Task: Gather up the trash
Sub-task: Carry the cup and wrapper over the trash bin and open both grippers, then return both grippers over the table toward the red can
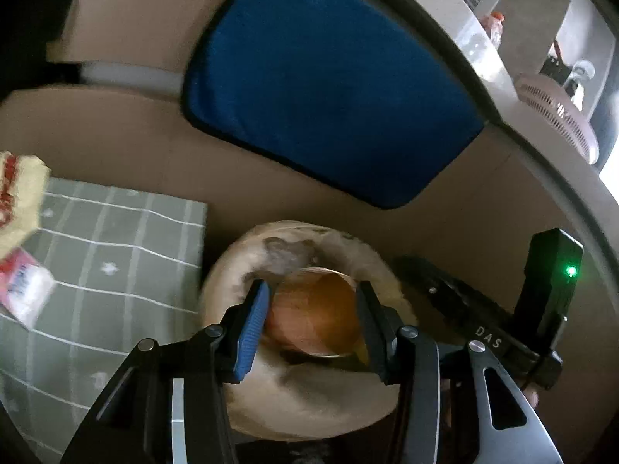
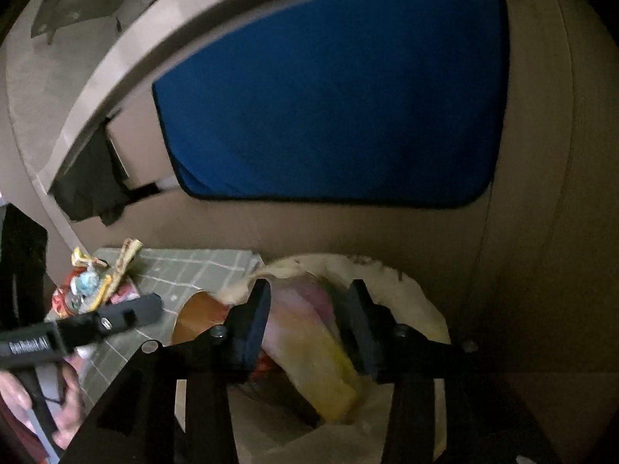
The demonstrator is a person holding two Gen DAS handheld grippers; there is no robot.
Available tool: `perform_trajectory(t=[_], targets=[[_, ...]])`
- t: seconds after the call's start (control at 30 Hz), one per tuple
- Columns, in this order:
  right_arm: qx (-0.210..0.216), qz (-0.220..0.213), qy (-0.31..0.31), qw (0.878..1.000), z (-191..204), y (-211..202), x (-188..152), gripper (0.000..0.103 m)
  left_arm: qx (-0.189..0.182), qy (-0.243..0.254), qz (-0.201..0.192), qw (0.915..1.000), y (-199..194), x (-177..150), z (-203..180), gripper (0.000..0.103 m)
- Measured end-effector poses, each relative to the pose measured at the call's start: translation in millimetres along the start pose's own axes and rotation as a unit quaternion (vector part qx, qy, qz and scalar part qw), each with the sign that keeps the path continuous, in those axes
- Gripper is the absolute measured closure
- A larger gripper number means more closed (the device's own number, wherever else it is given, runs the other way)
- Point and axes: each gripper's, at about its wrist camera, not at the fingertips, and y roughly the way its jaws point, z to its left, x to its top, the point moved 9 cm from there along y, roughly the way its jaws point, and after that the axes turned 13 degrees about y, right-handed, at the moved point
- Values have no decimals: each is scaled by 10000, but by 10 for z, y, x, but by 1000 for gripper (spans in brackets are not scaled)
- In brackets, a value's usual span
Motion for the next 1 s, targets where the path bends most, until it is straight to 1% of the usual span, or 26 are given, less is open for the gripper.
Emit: perform_trajectory(t=[0.07,0.13,0.2,0.23,0.37,0.43,0.53,0.6,0.73,0.83,0.87,0.97,1.0], targets=[[-51,27,-34,10000,-9,28,-47,62,423,189,-33,9989,-149,-35,114,55],[-72,3,-57,10000,-8,14,-72,62,707,279,-79,9971,-305,-77,200,55],[-134,-58,-92,9999,27,-11,-78,62,1017,236,-106,9945,-559,-170,359,55],[-155,-92,-123,9998,60,-30,-81,62,1108,209,-100,9936,-638,-200,413,55],[-33,-193,-285,9994,273,-114,-91,62,1616,121,-81,9868,-1167,-421,762,55],[49,-291,-451,9985,468,-178,-127,62,1947,134,-134,9807,-1488,-543,936,55],[258,-417,-725,9962,808,-269,-209,62,2472,133,-256,9685,-2002,-716,1198,55],[399,-441,-920,9940,1057,-294,-274,62,2729,-27,-361,9614,-2364,-848,1393,55],[787,-298,-1257,9885,1598,-273,-470,61,3007,-433,-471,9516,-2852,-1096,1720,55],[1097,-57,-1438,9835,1938,-190,-640,61,3159,-571,-481,9458,-3027,-1250,1884,55],[1173,25,-1506,9816,2039,-153,-708,61,3134,-633,-507,9461,-3067,-1303,1932,55],[1295,176,-1623,9780,2216,-83,-867,61,2882,-779,-483,9532,-3084,-1445,2033,55],[1344,297,-1660,9765,2279,-33,-941,61,2905,-806,-439,9525,-3081,-1476,2059,55]])
